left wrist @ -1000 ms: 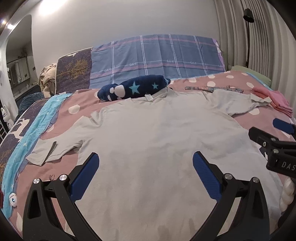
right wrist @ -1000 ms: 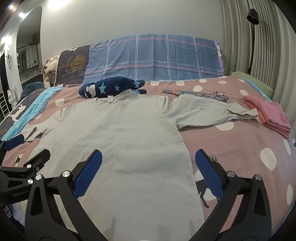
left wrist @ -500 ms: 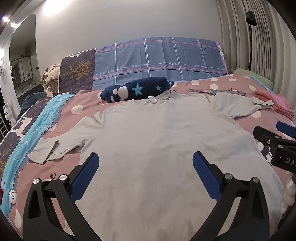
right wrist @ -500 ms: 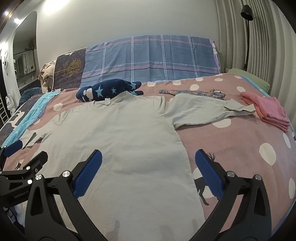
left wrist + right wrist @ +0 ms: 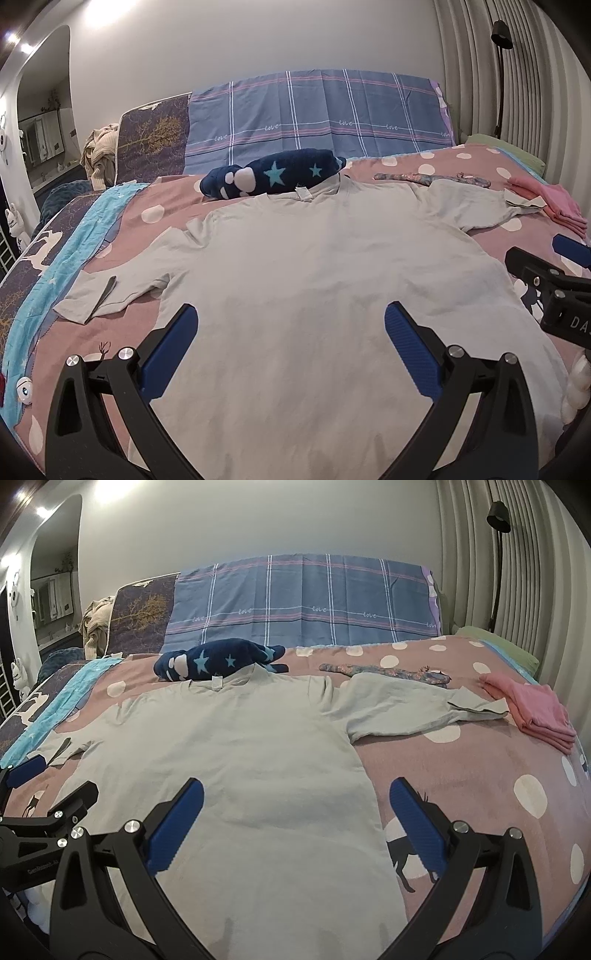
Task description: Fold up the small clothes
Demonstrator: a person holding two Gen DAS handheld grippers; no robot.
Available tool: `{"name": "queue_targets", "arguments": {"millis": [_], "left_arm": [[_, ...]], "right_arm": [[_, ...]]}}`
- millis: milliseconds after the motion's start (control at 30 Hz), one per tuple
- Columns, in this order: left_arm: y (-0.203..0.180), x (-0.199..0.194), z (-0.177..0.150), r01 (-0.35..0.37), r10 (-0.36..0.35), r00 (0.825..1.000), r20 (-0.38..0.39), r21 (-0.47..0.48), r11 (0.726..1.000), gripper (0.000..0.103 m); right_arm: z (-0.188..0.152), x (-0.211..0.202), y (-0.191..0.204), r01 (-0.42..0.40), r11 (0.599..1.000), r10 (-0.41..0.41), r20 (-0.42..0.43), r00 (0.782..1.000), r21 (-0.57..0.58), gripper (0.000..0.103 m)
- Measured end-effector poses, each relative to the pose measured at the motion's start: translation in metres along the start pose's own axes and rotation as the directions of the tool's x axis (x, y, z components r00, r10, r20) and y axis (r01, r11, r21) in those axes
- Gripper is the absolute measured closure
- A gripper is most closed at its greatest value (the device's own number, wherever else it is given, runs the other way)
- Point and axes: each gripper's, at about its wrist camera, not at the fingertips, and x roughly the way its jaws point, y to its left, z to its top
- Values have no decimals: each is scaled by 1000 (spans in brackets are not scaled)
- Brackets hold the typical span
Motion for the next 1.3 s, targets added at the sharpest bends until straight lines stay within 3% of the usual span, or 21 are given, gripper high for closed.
{"name": "queue_targets", "arguments": {"millis": [233,867,1300], "left_arm": [[-1,1,-1,5,-5,1000,-15,6,1000,1],[-5,10,-10,80,-80,996,-45,4,997,1],[2,14,-13,70,-71,996,-62,-26,997,8]], "right_arm": [[1,2,-3,-2,1000,3,-13,1000,13,20],[-4,6,1,11,1000,-11,-46,999,-7,25],[-4,5,-2,4,1000,-3,-53,999,16,40]]}}
